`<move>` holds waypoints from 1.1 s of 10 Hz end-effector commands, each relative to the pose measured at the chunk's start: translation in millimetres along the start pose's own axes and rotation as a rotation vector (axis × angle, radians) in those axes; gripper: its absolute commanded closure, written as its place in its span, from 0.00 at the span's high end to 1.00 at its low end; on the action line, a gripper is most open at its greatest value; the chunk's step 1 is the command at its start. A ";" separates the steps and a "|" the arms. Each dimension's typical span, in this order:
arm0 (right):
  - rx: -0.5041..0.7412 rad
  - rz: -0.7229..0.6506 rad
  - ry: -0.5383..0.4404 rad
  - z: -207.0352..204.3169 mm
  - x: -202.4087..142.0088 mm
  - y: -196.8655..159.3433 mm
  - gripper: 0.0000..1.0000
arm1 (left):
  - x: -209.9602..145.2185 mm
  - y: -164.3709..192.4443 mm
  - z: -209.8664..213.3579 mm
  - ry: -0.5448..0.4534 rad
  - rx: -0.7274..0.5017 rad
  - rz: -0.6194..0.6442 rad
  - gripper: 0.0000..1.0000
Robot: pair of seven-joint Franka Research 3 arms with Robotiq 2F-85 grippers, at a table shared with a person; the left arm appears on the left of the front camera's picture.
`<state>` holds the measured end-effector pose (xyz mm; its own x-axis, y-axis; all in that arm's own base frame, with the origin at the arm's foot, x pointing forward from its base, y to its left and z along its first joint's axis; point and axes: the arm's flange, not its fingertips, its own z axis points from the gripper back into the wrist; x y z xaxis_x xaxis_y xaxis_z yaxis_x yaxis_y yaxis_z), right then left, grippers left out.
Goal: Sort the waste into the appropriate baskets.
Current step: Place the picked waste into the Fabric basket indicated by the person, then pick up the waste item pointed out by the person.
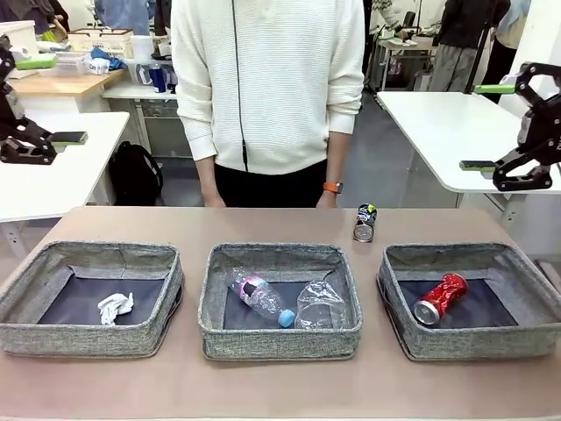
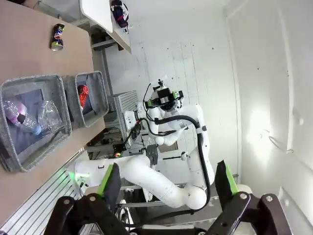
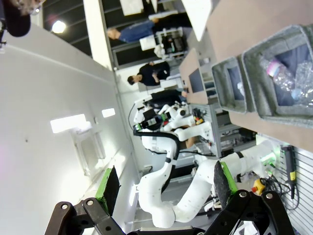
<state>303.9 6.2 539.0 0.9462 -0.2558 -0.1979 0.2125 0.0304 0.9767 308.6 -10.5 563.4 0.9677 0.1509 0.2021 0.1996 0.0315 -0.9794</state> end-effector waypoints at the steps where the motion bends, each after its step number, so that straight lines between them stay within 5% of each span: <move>1: 0.020 0.019 0.007 -2.0 0.8 1.7 1.00 | 3.3 -1.9 4.9 -0.002 -0.026 -0.008 1.00; 11: 0.020 0.019 0.007 -2.0 0.8 1.7 1.00 | 3.3 -1.9 4.9 -0.002 -0.026 -0.008 1.00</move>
<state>303.9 6.2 539.0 0.9462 -0.2558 -0.1979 0.2125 0.0304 0.9767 310.4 -8.0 563.6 0.9674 0.1558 0.1998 0.1975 0.0302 -0.9798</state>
